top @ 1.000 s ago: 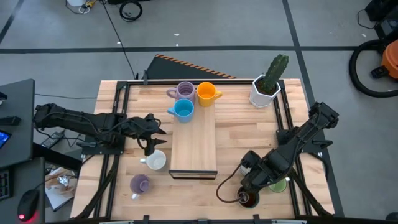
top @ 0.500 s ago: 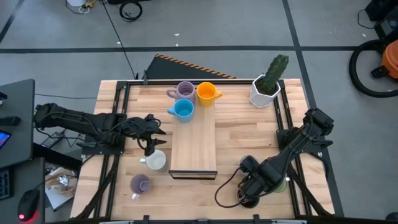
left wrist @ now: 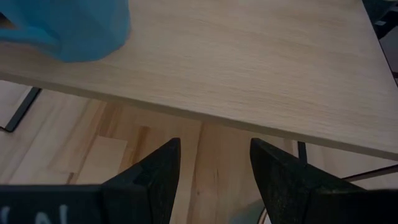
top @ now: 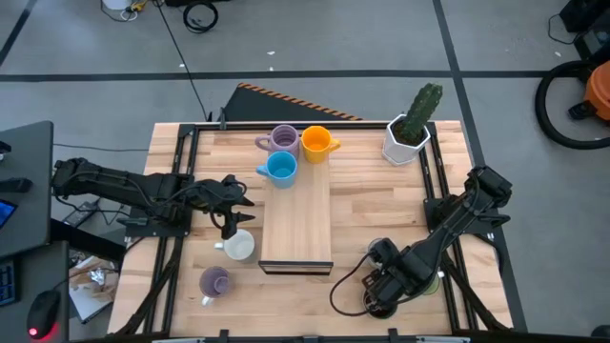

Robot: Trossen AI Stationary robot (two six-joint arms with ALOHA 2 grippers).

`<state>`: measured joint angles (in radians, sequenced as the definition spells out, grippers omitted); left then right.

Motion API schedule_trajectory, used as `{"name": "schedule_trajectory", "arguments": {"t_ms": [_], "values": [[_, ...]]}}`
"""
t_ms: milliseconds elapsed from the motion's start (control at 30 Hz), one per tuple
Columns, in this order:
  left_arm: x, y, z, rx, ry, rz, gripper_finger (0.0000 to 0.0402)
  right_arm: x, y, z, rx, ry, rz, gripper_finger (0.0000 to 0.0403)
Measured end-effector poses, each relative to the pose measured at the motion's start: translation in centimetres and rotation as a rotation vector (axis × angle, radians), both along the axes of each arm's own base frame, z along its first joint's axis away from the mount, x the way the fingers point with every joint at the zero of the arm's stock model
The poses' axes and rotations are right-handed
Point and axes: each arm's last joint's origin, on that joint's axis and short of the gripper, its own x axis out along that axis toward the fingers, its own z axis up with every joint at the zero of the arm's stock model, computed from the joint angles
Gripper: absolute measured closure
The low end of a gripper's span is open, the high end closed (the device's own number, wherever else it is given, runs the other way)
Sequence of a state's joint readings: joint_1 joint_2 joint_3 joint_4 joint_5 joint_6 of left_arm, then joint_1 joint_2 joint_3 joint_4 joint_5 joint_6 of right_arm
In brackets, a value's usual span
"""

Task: Place coffee mugs
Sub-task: Put the dark blue mug on the shelf

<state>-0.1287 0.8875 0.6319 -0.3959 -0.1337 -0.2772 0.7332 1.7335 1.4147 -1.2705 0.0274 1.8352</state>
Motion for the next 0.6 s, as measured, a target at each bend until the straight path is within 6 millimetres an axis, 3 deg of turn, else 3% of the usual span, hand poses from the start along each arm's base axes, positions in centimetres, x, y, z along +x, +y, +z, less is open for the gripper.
{"name": "schedule_trajectory", "arguments": {"t_ms": [600], "values": [[0.2,0.2,0.3,0.175,-0.029,-0.042,0.0201,0.63,-0.63,0.03,-0.004,-0.019,-0.173,0.0135]]}}
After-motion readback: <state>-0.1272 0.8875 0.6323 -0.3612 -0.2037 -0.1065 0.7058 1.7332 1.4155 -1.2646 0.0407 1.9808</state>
